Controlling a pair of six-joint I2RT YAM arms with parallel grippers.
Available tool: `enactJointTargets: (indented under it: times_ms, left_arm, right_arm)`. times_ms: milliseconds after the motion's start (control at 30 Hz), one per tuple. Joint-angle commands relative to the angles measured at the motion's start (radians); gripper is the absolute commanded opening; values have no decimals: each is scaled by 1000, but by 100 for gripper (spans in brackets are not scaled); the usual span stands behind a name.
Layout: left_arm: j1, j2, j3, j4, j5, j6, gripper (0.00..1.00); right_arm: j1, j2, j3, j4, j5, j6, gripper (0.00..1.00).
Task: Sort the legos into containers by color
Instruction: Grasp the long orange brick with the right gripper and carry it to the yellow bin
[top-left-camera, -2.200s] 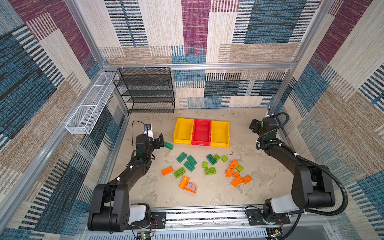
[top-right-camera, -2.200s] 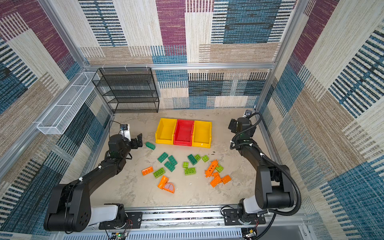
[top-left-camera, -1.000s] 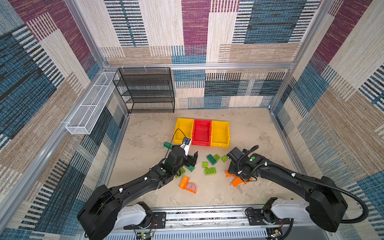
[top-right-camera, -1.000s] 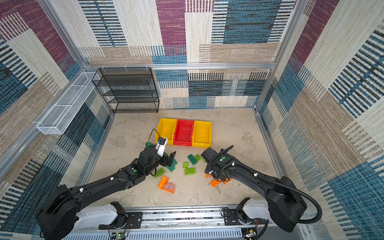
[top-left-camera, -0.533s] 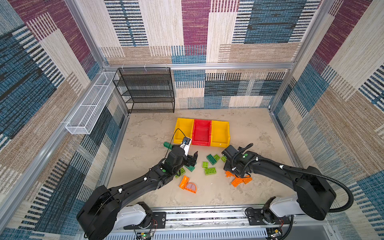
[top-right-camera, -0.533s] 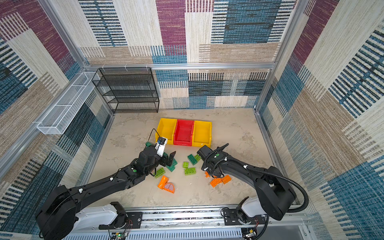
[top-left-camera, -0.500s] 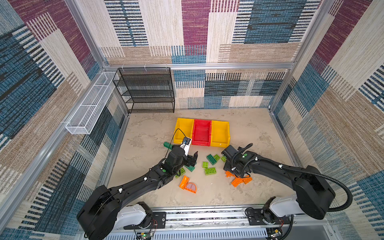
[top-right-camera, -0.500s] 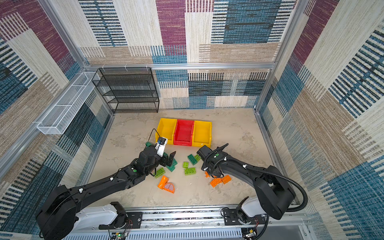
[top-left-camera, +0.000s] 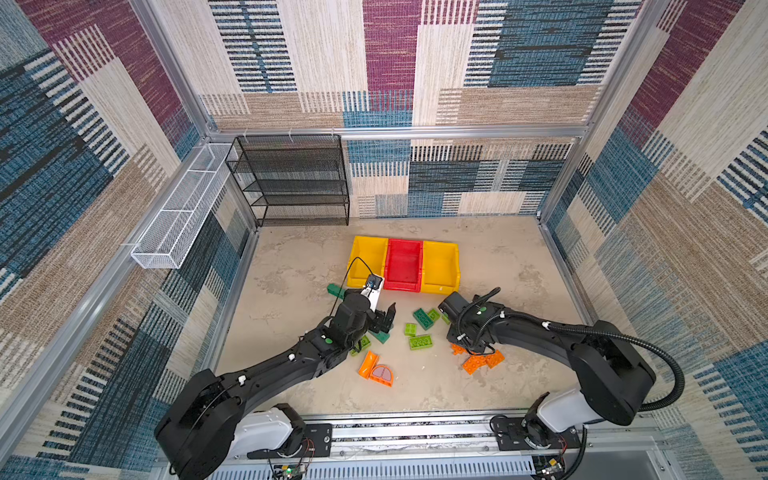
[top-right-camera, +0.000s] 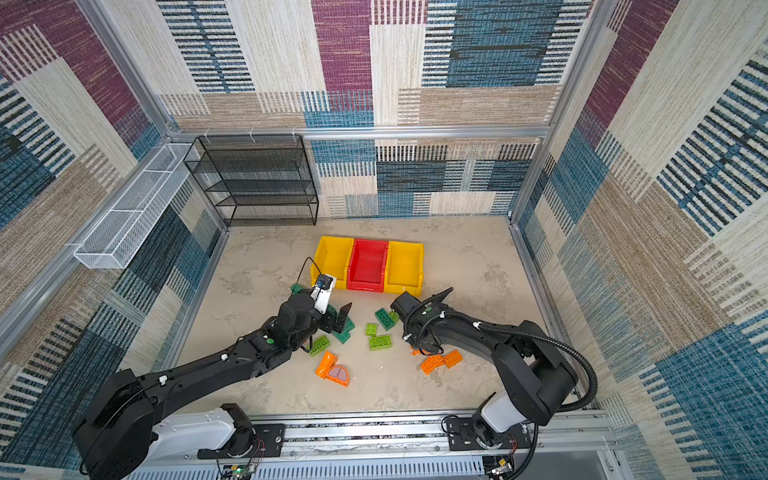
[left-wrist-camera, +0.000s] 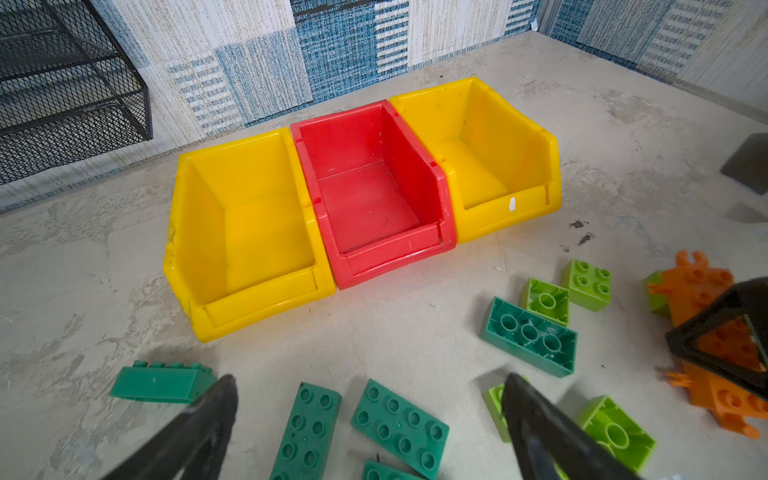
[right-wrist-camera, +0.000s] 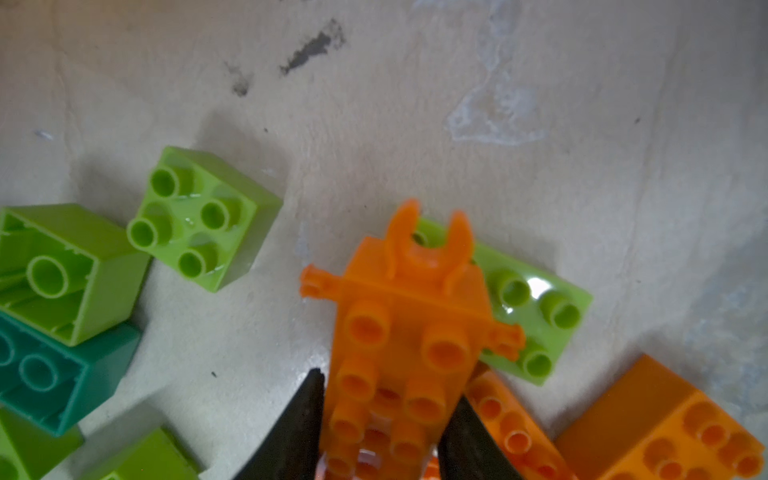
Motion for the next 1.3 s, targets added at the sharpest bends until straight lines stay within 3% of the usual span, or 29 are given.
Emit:
enactJointTargets:
  times_ms: [0, 100, 367, 600, 933, 1000, 1167, 1267]
  left_arm:
    - [1, -12, 1, 10, -26, 25, 99]
    - [1, -25, -5, 10, -34, 24, 99]
    - [1, -76, -26, 1, -66, 6, 99]
    - [1, -132, -35, -35, -78, -17, 99]
    - [1, -195, -33, -105, -78, -78, 99]
    - [0, -199, -31, -111, -82, -76, 99]
    - [1, -177, -7, -117, -96, -57, 99]
    - [1, -151, 3, -97, -87, -56, 99]
  right_arm:
    - [2, 0, 11, 14, 0, 13, 35]
    - [2, -21, 36, -13, -1, -2, 30]
    - [1, 1, 290, -123, 60, -144, 30]
    - [-90, 172, 543, -64, 47, -370, 30]
    - [-205, 461, 781, -19, -6, -580, 32]
    - [-219, 492, 815, -4, -21, -608, 37]
    - [-238, 526, 882, -21, -30, -649, 67]
    - [-238, 493, 883, -37, -42, -665, 72]
